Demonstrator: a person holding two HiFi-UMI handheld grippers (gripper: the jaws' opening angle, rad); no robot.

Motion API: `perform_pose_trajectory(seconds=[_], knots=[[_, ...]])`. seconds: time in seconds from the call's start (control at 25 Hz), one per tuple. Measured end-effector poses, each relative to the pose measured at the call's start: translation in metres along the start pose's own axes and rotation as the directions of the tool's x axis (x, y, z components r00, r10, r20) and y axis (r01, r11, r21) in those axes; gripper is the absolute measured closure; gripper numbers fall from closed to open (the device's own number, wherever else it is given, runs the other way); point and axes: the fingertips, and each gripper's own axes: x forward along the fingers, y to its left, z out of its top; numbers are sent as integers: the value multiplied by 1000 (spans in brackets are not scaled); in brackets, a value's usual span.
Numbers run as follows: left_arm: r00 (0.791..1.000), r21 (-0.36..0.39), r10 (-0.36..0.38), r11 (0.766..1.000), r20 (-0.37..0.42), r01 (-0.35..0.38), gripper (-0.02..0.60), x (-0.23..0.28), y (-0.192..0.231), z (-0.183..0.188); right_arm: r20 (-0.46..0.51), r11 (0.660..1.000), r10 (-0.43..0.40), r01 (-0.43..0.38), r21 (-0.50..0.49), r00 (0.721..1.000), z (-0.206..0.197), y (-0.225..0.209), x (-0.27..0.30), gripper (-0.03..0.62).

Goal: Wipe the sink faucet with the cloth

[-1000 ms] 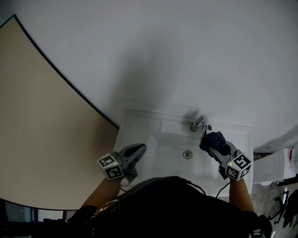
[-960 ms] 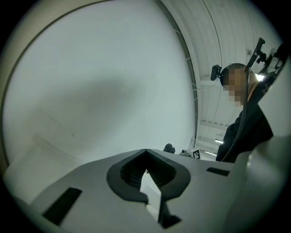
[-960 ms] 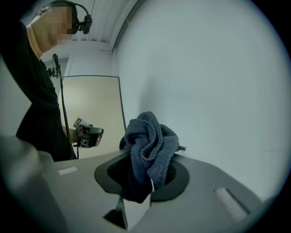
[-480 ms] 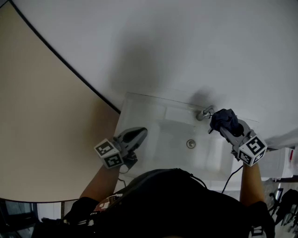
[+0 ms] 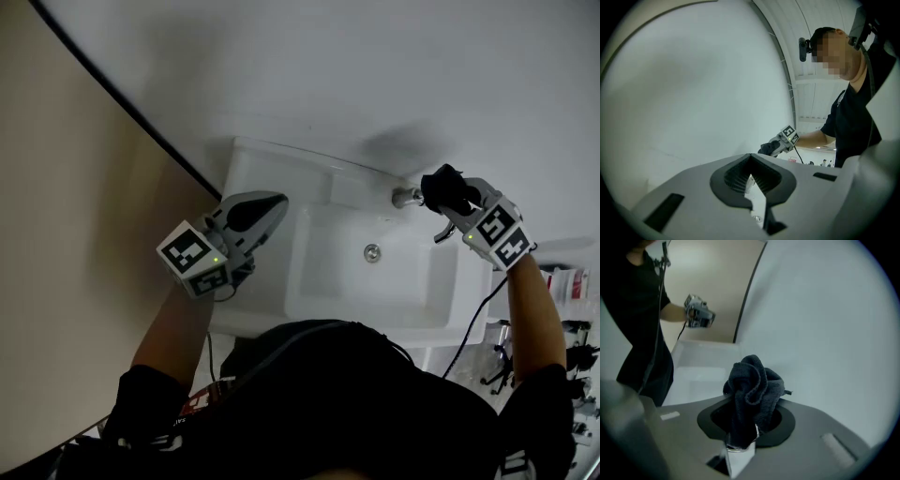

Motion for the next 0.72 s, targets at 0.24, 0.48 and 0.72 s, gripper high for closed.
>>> perform_pose_trajectory(seconds=[0.24, 0.48, 0.72], knots=[[999, -18, 44, 999, 7, -44, 583, -29, 13, -22, -451, 938, 29, -180, -296, 892, -31, 15, 99, 507], [998, -51, 69, 996, 2, -69, 583, -53, 24, -40, -725, 822, -89, -361, -441, 683, -85, 15, 174, 507], [998, -88, 67, 994, 16, -65, 583, -64, 29, -48, -852, 792, -163, -449, -414, 498, -128, 12, 216, 507]])
